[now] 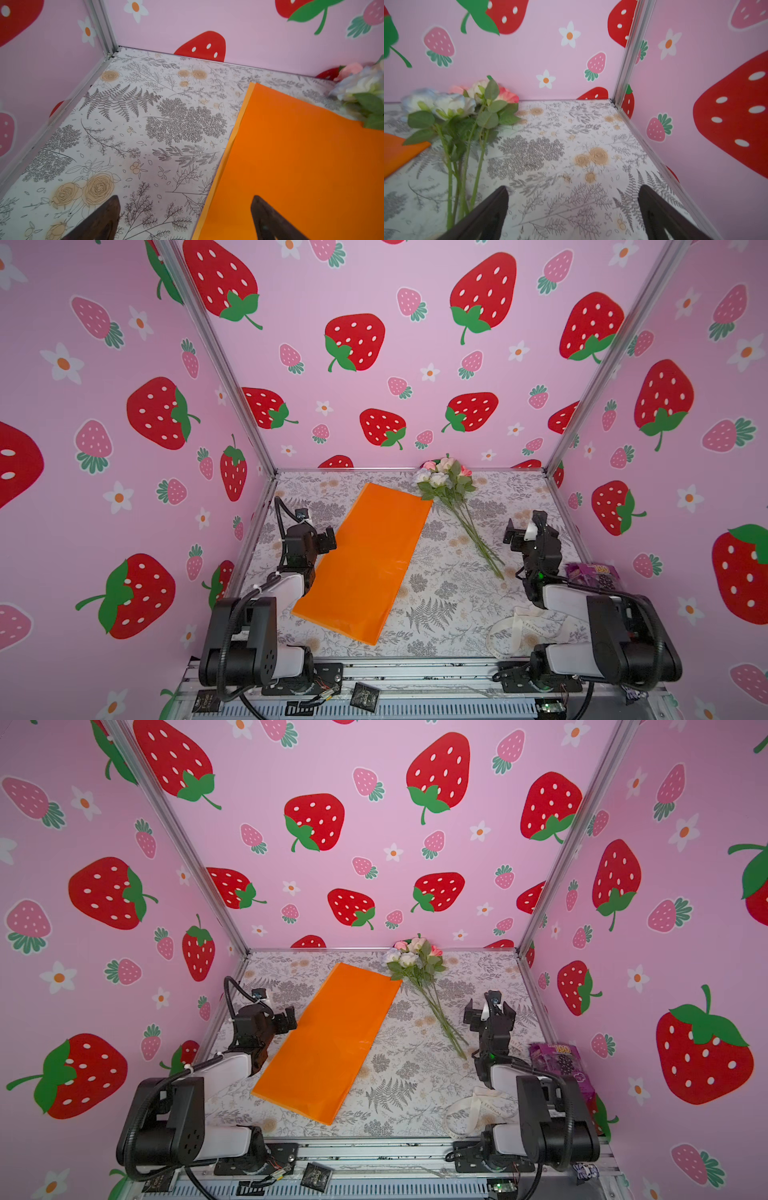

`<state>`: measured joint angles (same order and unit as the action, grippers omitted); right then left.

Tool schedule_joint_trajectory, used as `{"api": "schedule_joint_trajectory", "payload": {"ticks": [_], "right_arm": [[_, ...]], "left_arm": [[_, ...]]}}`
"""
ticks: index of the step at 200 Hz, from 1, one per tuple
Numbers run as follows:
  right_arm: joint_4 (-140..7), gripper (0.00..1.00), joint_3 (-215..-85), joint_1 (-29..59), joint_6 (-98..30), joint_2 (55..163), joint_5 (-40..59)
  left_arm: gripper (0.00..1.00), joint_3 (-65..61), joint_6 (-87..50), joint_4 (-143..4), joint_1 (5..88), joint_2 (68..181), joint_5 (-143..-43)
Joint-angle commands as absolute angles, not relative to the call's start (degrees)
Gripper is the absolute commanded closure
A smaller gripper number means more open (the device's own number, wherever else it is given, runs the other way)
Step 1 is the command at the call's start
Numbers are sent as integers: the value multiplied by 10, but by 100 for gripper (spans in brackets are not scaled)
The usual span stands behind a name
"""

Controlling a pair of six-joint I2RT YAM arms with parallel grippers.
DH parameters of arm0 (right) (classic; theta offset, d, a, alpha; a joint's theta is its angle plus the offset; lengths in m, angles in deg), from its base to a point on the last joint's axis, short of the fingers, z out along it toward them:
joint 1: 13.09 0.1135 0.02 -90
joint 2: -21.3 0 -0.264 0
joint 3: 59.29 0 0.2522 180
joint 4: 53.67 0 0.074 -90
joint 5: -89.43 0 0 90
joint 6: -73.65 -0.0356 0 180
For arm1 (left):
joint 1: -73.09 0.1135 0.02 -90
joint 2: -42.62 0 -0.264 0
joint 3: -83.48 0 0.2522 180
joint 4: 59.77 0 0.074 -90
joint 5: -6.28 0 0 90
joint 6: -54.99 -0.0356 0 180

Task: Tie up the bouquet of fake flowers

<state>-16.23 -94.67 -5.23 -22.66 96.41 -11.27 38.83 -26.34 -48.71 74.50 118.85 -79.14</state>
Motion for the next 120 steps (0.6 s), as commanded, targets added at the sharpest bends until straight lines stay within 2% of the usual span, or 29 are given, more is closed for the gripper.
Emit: {"api": "schedule_joint_trajectory", "payload": {"ticks": [1, 10, 28, 46, 77, 101, 120], "right_arm": [[-343, 0, -989, -50, -334, 918, -1], [-390, 0, -1012, -50, -356, 914, 77], [-405, 0, -1033, -49, -435, 934, 224], [-395, 10, -1044, -23, -501, 984, 312], [-449, 18, -1104, 61, -519, 1066, 309], [-464, 18, -1124, 103, -535, 1114, 240], [-504, 18, -1172, 103, -516, 1173, 229]], "left_arm": [[1, 330, -155, -666, 755, 1139, -774], [1, 314, -102, -709, 761, 1127, -787], [1, 304, -70, -727, 774, 1126, -903], [1, 292, -49, -740, 775, 1145, -1007], [10, 282, -16, -755, 762, 1198, -1121], [10, 284, -27, -789, 737, 1214, -1116], [10, 291, -24, -801, 721, 1215, -1105]]}}
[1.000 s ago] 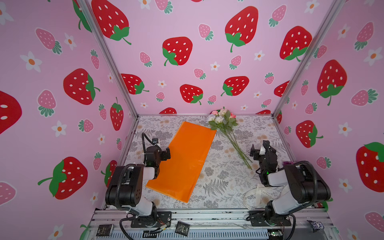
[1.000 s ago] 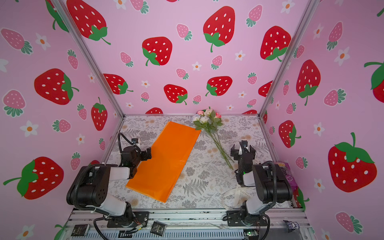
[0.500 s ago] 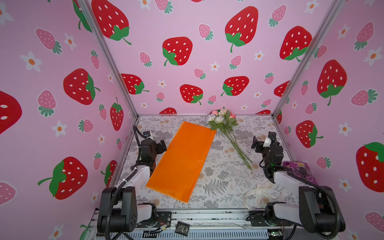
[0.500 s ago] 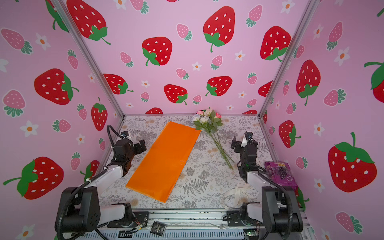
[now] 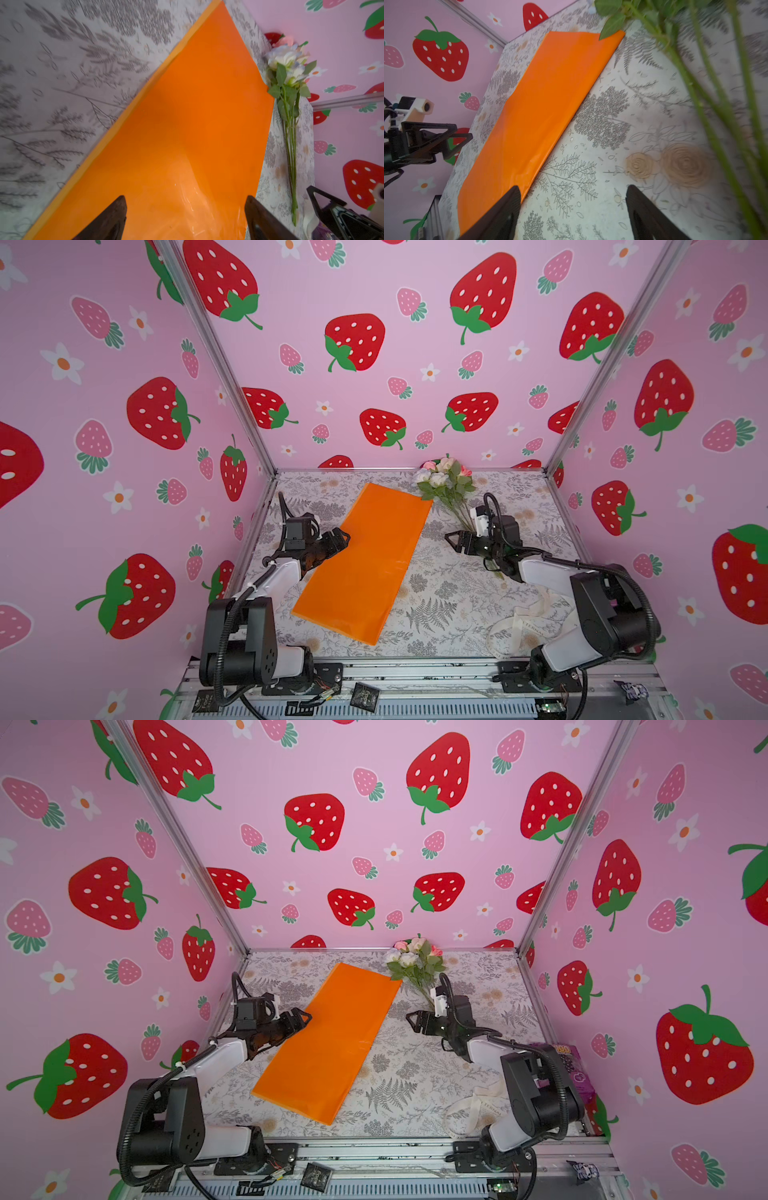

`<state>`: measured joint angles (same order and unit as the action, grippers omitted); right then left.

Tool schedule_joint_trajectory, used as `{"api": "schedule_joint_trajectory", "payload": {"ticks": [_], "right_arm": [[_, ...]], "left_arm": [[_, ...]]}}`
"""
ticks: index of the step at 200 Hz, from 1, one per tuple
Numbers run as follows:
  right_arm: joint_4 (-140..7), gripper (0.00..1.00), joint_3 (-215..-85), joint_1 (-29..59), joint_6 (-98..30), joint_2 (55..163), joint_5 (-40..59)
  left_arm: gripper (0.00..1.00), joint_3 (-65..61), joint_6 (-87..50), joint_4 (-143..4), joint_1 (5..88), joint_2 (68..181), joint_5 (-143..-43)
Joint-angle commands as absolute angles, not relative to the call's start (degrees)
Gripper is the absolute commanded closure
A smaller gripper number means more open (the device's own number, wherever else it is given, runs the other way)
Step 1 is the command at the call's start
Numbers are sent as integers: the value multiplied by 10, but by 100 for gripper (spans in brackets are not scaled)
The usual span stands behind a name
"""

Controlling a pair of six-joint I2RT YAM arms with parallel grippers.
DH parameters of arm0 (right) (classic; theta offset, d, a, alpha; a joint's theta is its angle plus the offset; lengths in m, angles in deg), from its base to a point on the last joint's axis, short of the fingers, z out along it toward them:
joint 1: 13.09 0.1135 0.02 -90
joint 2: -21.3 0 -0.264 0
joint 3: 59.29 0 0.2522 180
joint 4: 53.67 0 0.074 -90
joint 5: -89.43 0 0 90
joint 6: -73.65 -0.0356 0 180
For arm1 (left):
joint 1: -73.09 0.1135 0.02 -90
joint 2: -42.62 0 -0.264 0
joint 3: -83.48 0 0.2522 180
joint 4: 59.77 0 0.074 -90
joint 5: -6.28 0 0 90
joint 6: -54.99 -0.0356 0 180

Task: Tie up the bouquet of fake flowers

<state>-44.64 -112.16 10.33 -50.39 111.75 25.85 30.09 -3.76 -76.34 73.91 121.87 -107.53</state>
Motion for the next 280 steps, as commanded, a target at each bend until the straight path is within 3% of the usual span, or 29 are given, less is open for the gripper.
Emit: {"api": "schedule_joint_trajectory", "payload": {"ticks": [1, 64, 120, 183, 209, 244, 280], "right_arm": [[-504, 18, -1175, 103, -515, 1176, 228], [-562, 17, -1341, 80, -465, 1345, 201], [-591, 17, -1390, 9, -440, 1409, 181], [-686, 17, -1509, -60, -396, 1477, 236], [-693, 18, -1491, -59, -403, 1422, 265], [-632, 18, -1366, -50, -452, 1291, 297], [-593, 20, -1242, -5, -497, 1180, 283]], "left_arm": [[10, 292, -25, -800, 720, 1215, -1106], [11, 293, -17, -811, 656, 1260, -1081], [12, 290, 16, -801, 566, 1302, -1071], [12, 247, 97, -747, 448, 1398, -1046], [13, 207, 116, -732, 421, 1439, -1038], [13, 153, 129, -724, 393, 1476, -1050], [14, 146, 113, -747, 385, 1416, -1021]]}}
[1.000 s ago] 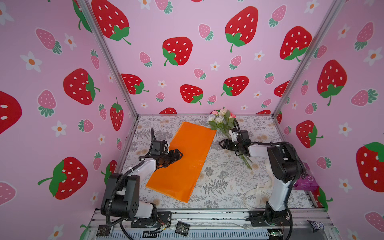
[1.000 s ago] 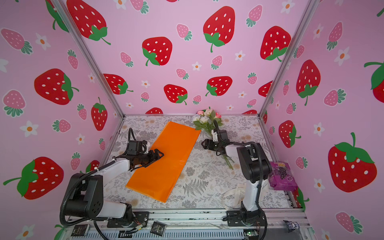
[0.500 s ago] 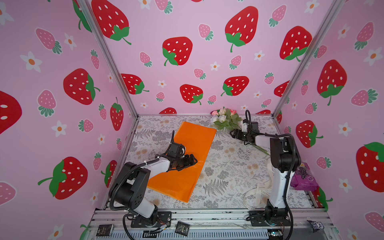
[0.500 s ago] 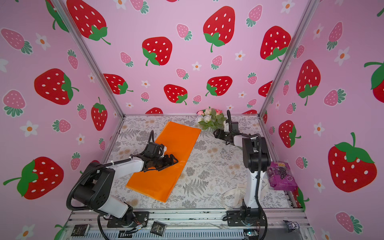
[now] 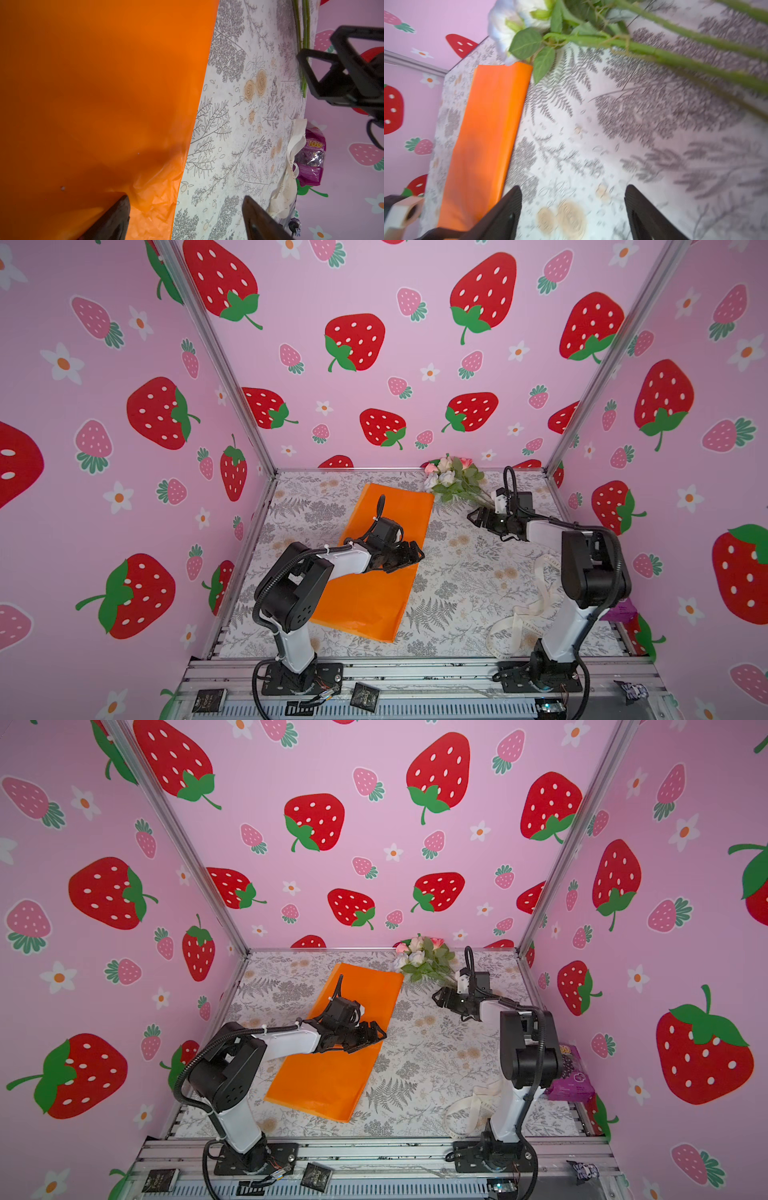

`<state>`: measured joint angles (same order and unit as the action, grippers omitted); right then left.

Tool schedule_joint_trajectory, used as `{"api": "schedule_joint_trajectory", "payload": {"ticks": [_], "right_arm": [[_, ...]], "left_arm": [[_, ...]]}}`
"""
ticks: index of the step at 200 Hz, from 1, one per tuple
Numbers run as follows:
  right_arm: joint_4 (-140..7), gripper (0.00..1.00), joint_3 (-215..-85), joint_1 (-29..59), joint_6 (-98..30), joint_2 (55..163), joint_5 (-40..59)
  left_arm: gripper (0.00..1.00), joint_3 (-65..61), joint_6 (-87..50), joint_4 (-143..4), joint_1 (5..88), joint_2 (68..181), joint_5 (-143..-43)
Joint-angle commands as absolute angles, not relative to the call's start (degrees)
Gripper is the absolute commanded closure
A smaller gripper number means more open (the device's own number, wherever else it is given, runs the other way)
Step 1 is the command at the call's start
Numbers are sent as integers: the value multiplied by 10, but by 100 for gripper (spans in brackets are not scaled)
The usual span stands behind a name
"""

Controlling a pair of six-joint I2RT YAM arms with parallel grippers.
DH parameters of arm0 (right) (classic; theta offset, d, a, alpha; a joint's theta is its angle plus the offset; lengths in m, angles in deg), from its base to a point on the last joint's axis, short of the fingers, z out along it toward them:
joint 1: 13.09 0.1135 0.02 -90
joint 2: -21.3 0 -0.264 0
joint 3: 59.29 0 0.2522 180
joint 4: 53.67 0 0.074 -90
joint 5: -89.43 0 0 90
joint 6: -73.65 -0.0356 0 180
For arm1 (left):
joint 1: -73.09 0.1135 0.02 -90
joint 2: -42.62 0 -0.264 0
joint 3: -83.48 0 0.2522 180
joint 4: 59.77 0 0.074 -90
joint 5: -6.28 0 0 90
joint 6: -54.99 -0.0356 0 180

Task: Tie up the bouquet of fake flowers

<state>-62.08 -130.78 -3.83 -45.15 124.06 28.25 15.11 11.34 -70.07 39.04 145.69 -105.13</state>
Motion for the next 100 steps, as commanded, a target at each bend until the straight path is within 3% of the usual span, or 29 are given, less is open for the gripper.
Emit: {"api": "schedule_joint_trajectory", "payload": {"ticks": [1, 33, 100], "right_arm": [[-591, 20, -1238, -3, -498, 1178, 283], [-520, 24, -1136, 58, -584, 1119, 258], [-444, 31, -1076, 234, -700, 1093, 154]], "left_arm": [[14, 146, 111, -748, 385, 1412, -1019], [12, 163, 54, -854, 415, 1308, -932], [11, 286, 6, -908, 617, 1167, -996]]}}
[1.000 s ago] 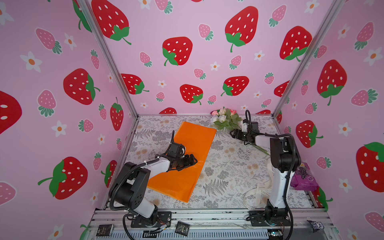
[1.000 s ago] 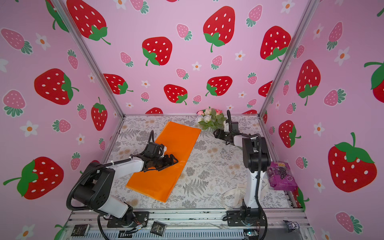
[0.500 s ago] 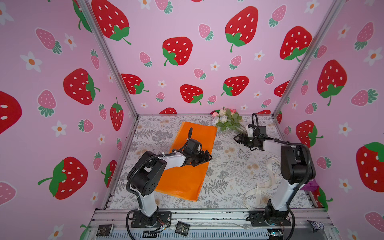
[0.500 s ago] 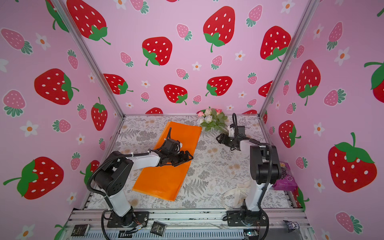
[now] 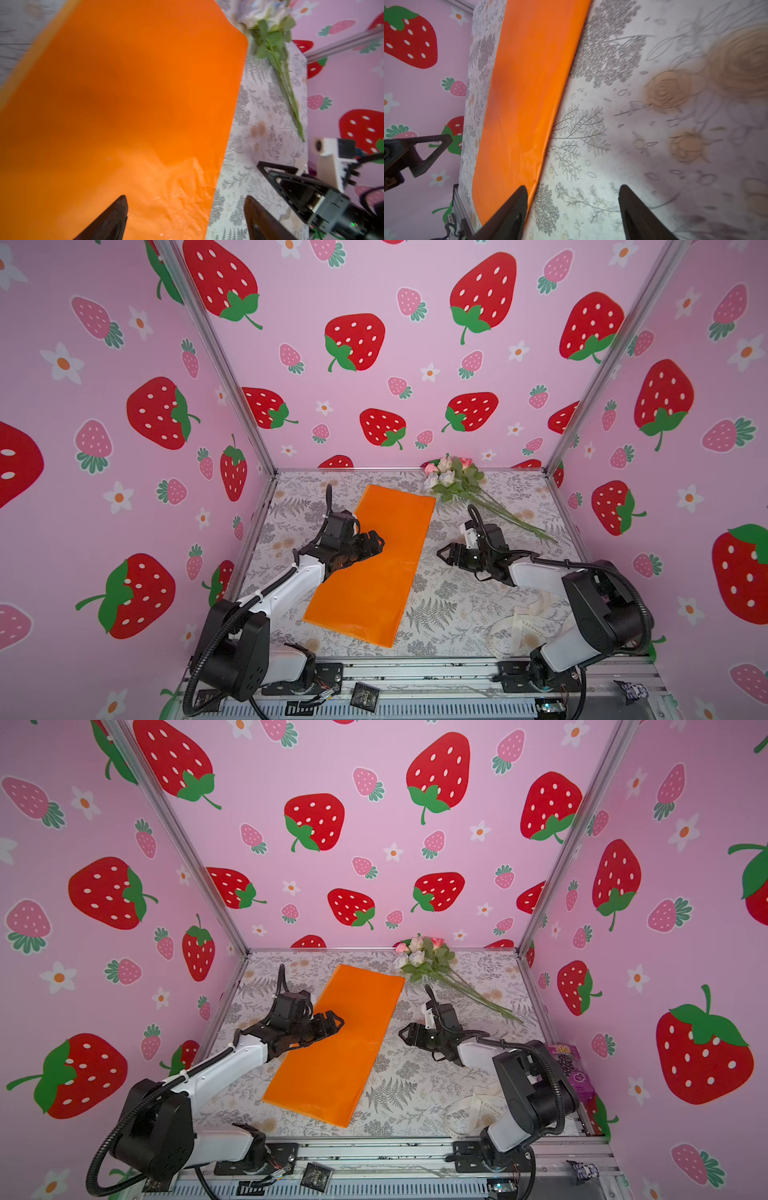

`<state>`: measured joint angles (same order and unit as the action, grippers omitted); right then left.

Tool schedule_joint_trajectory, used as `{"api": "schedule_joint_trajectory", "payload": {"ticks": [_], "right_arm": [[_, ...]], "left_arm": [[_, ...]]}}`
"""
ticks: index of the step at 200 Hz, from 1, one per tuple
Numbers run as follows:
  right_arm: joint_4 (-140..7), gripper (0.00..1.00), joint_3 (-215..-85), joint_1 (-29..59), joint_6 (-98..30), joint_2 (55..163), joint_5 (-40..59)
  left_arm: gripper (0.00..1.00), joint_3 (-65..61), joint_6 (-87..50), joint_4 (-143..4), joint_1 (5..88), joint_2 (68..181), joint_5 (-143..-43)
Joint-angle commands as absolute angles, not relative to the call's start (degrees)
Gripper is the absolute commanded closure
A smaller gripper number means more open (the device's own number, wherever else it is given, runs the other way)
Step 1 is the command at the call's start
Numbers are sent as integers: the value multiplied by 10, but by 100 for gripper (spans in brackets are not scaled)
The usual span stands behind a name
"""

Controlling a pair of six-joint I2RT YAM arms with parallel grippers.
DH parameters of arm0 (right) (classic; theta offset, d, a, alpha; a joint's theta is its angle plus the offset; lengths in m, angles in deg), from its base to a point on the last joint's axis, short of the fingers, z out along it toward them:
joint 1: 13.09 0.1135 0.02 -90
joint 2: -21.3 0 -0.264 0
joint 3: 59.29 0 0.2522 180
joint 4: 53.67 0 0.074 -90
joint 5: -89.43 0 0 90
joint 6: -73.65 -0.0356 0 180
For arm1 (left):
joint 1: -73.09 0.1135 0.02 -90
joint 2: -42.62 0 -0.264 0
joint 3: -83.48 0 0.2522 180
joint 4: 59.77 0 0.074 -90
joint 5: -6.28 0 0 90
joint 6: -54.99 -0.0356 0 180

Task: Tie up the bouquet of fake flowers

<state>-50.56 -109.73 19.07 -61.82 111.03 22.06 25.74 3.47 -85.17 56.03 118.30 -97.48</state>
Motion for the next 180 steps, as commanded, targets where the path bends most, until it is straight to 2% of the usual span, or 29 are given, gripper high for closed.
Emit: {"api": "schedule_joint_trajectory", "payload": {"ticks": [1, 25, 57, 73, 106, 120, 159, 180], "right_arm": [[-442, 31, -1074, 236, -702, 1093, 152], [-405, 31, -1061, 272, -743, 1105, 129], [-384, 34, -1060, 285, -763, 1137, 137], [-365, 46, -1071, 285, -746, 1160, 171], [-358, 48, -1109, 291, -737, 1214, 195], [-354, 60, -1125, 292, -737, 1239, 206], [-343, 62, -1162, 303, -743, 1292, 203], [-346, 73, -1181, 301, -721, 1309, 190]], "left_arm": [[11, 288, 6, -908, 621, 1166, -998], [11, 313, 2, -901, 682, 1164, -1042], [12, 317, -10, -909, 694, 1183, -1056], [12, 322, -9, -907, 695, 1189, -1055], [12, 334, -1, -888, 695, 1202, -1056], [13, 338, 1, -885, 695, 1206, -1056], [13, 342, 0, -895, 696, 1188, -1054], [13, 337, -4, -918, 695, 1160, -1035]]}}
